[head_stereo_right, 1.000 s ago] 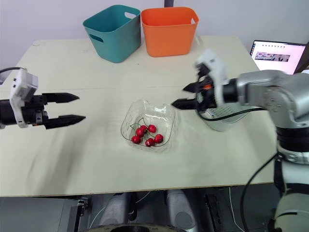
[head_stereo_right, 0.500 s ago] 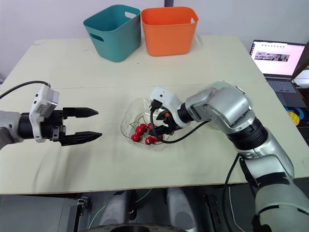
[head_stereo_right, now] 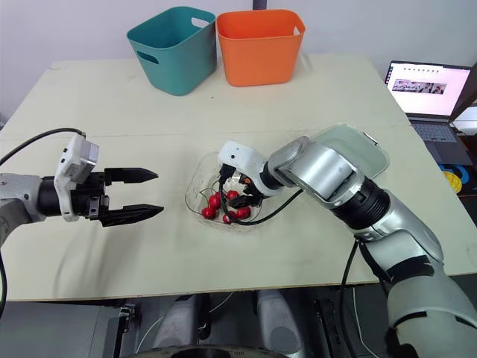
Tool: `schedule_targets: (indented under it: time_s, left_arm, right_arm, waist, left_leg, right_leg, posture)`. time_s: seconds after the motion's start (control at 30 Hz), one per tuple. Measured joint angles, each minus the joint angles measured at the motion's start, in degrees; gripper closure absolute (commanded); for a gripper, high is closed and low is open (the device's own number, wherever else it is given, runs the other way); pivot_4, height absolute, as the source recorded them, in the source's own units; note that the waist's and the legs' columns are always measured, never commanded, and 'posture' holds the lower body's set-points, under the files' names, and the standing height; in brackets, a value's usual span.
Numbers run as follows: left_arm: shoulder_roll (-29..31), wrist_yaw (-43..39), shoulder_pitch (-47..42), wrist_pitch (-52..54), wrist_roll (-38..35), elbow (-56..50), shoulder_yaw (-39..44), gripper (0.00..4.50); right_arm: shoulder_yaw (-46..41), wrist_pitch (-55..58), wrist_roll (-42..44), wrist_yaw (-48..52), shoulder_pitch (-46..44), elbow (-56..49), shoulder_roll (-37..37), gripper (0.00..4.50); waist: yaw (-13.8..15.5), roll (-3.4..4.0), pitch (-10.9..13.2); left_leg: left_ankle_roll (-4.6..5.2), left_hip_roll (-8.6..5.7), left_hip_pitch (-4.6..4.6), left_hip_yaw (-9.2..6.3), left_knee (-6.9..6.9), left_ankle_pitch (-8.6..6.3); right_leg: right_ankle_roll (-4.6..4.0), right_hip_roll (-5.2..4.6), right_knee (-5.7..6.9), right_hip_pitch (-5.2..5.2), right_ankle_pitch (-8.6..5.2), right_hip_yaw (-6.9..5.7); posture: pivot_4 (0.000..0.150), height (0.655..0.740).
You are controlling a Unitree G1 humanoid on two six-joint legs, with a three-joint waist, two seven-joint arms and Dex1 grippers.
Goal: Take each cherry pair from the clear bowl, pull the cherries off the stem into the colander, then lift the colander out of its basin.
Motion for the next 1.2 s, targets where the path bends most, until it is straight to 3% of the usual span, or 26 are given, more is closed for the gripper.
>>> schedule_targets:
  time_s: [0.3,0.33,0.43,0.67,1.1,1.2]
  left_arm:
    - [-0.37,0.46,0.04,-0.40,0.04,-0.02,-0.91,0.00]
    - [-0.40,0.60,0.06,-0.70,0.05,-0.02,-0.91,0.00]
    - [-0.64,1.09,0.15,-0.82,0.12,-0.04,-0.91,0.00]
    - [-1.20,1.77,0.21,-0.90,0.43,-0.06,-1.44,0.00]
    - [-1.28,4.10,-5.53,1.52,-0.13,-0.25,-3.50,0.00]
    - [-1.50,5.03,-6.32,2.64,-0.35,-0.45,-4.17,0.00]
  right_arm:
    - [3.04,-3.74,-4.84,2.03,-0.15,4.30,2.61,0.96]
    - [3.20,-4.00,-5.29,2.30,-0.15,4.63,2.71,1.11]
    - [3.30,-4.65,-6.27,2.83,-0.04,4.94,2.93,1.78]
    - [3.29,-4.51,-7.34,3.25,0.14,4.91,4.55,4.22]
    - [0.64,-1.48,-6.33,5.10,-0.66,2.09,4.56,4.22]
    - [0.65,-2.73,-6.79,5.13,-0.93,2.13,4.34,3.60]
  waist:
    - [0.06,0.00,0.00]
    - [0.06,0.00,0.00]
    - [0.06,0.00,0.00]
    - [0.06,0.00,0.00]
    - [0.07,0.00,0.00]
    - [0.07,0.00,0.00]
  left_leg:
    - [0.00,-0.01,0.00,-0.01,0.02,0.00]
    - [0.00,0.00,0.00,-0.01,0.02,0.00]
    - [0.00,-0.01,0.00,-0.01,0.02,0.00]
    - [0.00,-0.01,0.00,-0.02,0.02,0.00]
    - [0.00,-0.01,0.01,-0.03,0.03,0.00]
    - [0.00,-0.01,0.01,-0.04,0.03,0.00]
  right_leg:
    - [0.00,-0.01,0.02,0.01,0.00,0.00]
    - [0.00,-0.01,0.02,0.01,0.00,0.00]
    - [0.01,-0.01,0.02,0.02,0.00,0.00]
    - [0.01,0.00,0.04,0.01,0.01,-0.01]
    - [0.02,0.01,0.05,0.03,0.01,-0.01]
    - [0.02,0.02,0.06,0.03,0.01,-0.01]
  posture:
    - [0.150,0.7400]
    - [0.150,0.7400]
    - [0.150,0.7400]
    - [0.150,0.7400]
    - [0.150,0.7400]
    - [0.150,0.7400]
